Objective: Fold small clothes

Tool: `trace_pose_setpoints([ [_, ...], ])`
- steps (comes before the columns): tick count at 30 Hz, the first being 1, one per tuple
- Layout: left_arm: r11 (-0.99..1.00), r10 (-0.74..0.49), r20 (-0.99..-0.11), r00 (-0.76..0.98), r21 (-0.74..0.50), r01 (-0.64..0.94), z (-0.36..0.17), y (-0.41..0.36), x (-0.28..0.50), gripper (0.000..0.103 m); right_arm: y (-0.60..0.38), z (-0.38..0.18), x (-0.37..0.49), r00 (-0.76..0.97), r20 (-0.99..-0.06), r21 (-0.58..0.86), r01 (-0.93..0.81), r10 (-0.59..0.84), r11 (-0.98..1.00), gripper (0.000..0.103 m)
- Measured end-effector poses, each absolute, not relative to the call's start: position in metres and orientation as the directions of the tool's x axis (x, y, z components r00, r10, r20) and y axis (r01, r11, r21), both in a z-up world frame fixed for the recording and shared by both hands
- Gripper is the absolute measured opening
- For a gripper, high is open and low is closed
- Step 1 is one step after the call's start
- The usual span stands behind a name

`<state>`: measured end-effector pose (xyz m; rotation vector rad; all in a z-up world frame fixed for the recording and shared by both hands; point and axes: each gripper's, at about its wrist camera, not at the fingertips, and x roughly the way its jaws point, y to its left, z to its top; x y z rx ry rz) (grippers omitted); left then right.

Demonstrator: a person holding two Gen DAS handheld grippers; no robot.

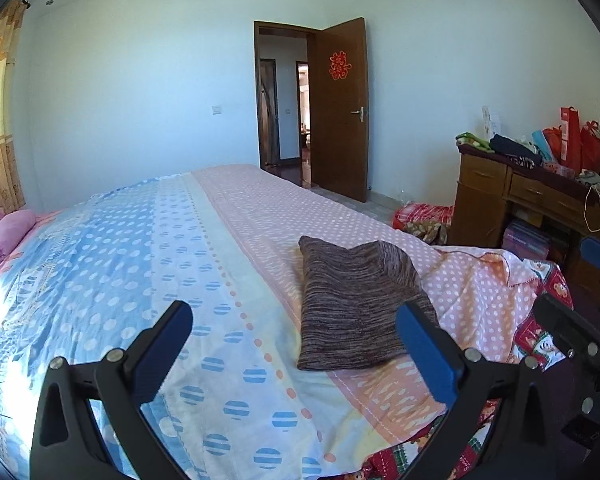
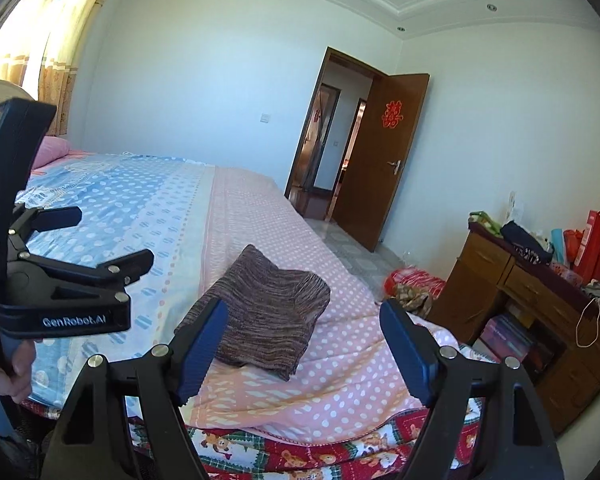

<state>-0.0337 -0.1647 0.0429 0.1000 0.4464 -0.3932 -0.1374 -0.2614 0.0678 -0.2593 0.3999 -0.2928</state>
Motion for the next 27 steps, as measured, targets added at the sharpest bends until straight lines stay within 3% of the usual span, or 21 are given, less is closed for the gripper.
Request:
trace_pose_setpoints([
  [6,0.931,-0.343,-0.415,0.843,-0.031,0.363,0.06,-0.156,-0.041,0.103,-0.266,0.084,-0.143,0.906,-0.309,-0.214,0.229,-0.288,0.95,0.08],
  [10,0.943,-0.31,-0.367,0.877,-0.003,0.332,0.071,-0.153,-0.051,0.103,-0.274,0.095,-0.15,0.935,-0.267,-0.092,0.216,-0.233,0.972,0.088],
  [16,0.955,-0.276,-0.331,0.902,0.016,0.298,0.079,-0.151,-0.06,0.103,-0.277,0.101,-0.158,0.944,-0.204,-0.085,0.246,-0.258,0.966,0.09],
  [27,0.96,-0.233,-0.35,0.907,0.065,0.272,0.076,-0.16,-0.061,0.103,-0.295,0.092,-0.155,0.932,-0.257,0.018,0.271,-0.257,0.962,0.09],
])
